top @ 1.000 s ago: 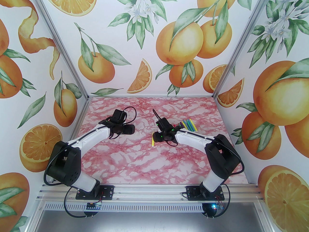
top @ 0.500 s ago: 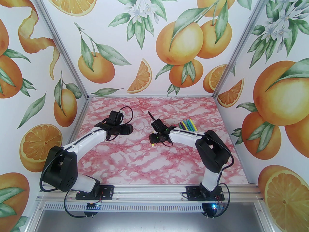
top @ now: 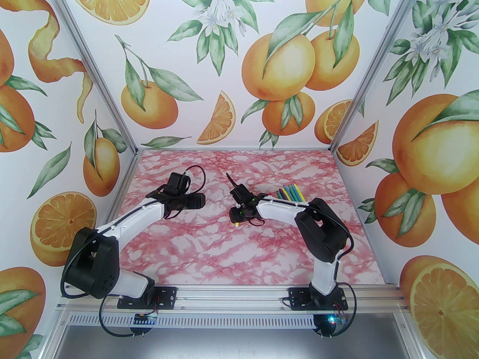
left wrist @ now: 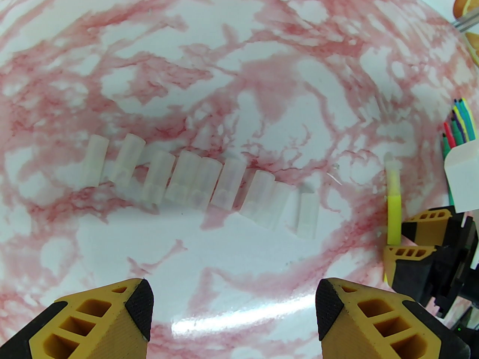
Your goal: Open the pen caps
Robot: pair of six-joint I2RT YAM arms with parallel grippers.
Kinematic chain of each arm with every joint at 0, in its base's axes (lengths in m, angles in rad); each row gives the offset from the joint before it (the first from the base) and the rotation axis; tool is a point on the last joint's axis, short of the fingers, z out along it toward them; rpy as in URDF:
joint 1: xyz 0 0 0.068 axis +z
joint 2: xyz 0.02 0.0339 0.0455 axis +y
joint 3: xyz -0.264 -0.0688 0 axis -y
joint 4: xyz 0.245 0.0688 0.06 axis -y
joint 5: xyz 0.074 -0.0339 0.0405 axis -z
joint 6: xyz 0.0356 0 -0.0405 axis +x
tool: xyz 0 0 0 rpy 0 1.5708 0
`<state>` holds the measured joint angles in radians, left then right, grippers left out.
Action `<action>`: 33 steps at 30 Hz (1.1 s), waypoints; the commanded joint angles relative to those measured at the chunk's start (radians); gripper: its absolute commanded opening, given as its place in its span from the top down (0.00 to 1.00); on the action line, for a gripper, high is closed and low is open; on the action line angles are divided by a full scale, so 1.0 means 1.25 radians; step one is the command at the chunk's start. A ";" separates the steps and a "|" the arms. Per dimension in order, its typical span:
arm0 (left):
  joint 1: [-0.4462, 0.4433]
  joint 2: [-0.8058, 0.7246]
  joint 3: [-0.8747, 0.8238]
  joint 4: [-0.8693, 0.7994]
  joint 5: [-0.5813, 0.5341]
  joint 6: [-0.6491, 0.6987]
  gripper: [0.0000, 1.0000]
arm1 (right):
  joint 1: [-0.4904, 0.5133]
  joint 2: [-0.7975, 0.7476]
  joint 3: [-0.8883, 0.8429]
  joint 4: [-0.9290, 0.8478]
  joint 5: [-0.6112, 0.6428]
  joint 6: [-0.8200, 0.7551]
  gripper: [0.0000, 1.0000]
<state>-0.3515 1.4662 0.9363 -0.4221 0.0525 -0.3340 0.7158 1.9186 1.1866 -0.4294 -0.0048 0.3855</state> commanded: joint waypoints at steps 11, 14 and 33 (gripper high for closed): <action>0.014 -0.027 -0.016 0.026 0.009 0.002 0.24 | 0.012 0.072 0.080 -0.119 0.087 -0.048 0.68; 0.015 -0.023 -0.015 0.028 0.010 0.001 0.24 | 0.011 0.085 0.098 -0.134 0.088 -0.060 0.69; 0.017 -0.057 -0.003 0.036 0.051 -0.012 0.24 | -0.029 0.113 0.114 -0.132 0.010 -0.079 0.71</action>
<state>-0.3386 1.4330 0.9306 -0.4107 0.0929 -0.3408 0.7010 2.0102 1.3483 -0.6262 0.0193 0.2947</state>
